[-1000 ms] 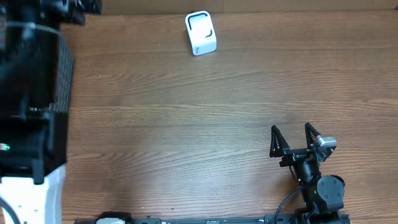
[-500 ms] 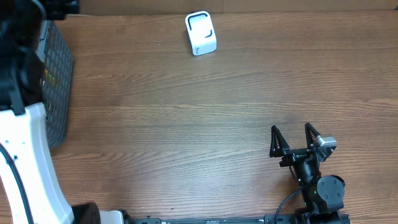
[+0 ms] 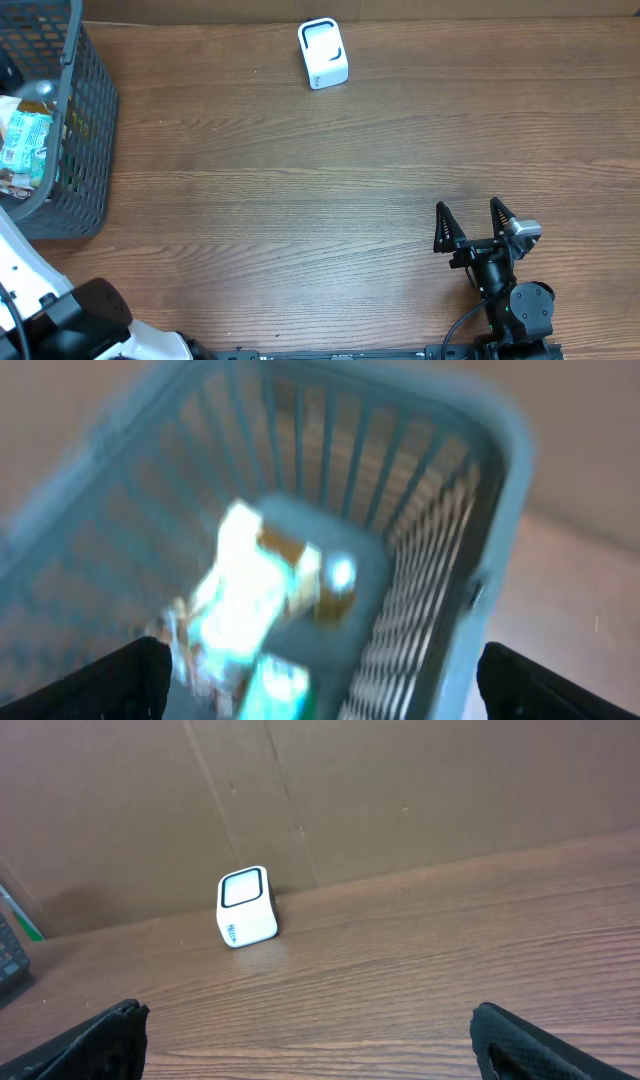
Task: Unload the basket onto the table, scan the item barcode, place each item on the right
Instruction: 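Reach the left gripper into the grey basket toward the green-capped jar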
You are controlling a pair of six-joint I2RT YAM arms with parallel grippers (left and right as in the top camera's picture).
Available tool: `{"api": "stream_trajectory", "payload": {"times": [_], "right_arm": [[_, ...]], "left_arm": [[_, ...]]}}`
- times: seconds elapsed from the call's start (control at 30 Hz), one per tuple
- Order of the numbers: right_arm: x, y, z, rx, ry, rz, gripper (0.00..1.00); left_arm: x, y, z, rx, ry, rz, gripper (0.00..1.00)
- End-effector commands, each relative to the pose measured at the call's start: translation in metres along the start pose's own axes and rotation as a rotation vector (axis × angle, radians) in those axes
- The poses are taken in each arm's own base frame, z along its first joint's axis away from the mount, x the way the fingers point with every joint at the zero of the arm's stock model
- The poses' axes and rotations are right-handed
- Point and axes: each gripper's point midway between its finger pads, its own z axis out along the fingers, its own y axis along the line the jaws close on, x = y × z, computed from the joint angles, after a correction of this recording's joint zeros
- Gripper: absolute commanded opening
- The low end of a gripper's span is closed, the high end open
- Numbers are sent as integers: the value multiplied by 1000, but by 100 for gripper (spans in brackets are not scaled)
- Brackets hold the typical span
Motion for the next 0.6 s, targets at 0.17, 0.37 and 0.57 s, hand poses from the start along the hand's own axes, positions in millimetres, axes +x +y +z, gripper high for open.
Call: {"api": "stream_trajectory", "payload": {"times": [0.17,0.37,0.57], "right_arm": [[2,-1,0,0,-2,-7,100],[2,-1,0,0,-2,-7,100],[2,-1,0,0,-2,-7,100]], "left_arm": [[49,34,19,-183,227,22,100],[84,39,48,-181,385,15,100],[119,34,81,-108,535,-14,100]]}}
